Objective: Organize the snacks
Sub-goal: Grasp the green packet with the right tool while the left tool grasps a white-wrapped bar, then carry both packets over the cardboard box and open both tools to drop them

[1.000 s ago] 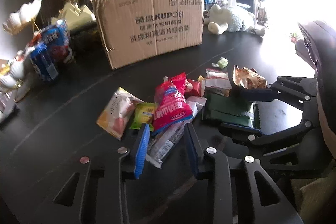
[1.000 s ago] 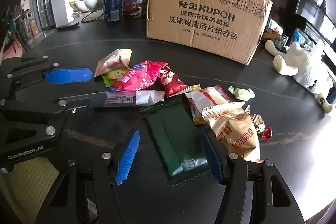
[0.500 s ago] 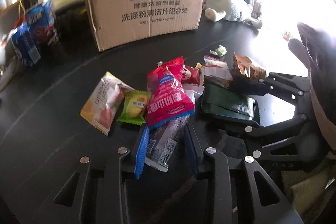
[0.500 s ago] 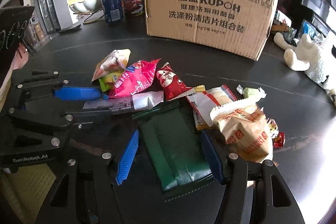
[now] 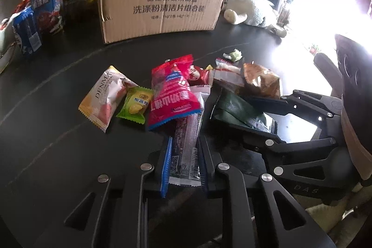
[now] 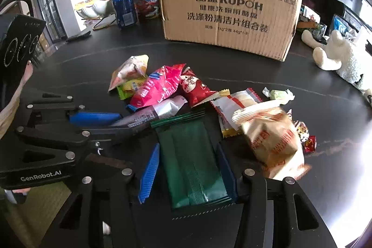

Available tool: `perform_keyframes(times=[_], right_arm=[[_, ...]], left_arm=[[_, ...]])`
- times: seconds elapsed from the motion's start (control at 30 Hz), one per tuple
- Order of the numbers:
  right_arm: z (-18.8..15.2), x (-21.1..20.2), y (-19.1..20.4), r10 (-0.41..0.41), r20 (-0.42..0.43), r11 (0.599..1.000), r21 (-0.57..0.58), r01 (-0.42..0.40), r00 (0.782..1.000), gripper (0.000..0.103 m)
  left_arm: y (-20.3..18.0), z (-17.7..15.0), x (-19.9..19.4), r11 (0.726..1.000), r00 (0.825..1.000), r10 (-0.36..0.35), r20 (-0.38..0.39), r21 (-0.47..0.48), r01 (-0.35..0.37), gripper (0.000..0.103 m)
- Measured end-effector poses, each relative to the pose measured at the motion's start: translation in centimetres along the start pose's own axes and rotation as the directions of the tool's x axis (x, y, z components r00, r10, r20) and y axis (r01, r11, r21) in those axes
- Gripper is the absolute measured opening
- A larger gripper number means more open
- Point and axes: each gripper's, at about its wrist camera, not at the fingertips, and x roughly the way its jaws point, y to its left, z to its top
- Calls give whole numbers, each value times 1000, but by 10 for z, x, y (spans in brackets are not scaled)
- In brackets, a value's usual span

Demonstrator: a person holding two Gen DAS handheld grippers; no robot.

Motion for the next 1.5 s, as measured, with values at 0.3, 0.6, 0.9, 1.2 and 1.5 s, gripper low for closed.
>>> perform_keyframes(times=[0.3, 0.6, 0.9, 1.2, 1.5], right_arm=[[1, -38, 1, -40, 80, 998, 50, 36, 996, 51], [13, -76, 0, -84, 165, 995, 69, 74, 983, 51], [39, -110, 1, -121, 254, 992, 58, 110, 960, 51], [74, -140, 2, -152, 366, 988, 61, 139, 918, 51], [122, -134, -16, -136, 405, 989, 111, 99, 904, 51]], left_arm=[[-17, 0, -37, 1000, 997, 12, 80, -6, -11, 22], [-30, 11, -71, 999, 985, 49, 166, -8, -48, 22], [-36, 32, -110, 991, 946, 124, 299, 7, -132, 22], [-38, 58, -144, 982, 889, 160, 428, 22, -187, 22], [-28, 105, -153, 982, 858, 168, 484, -4, -190, 22]])
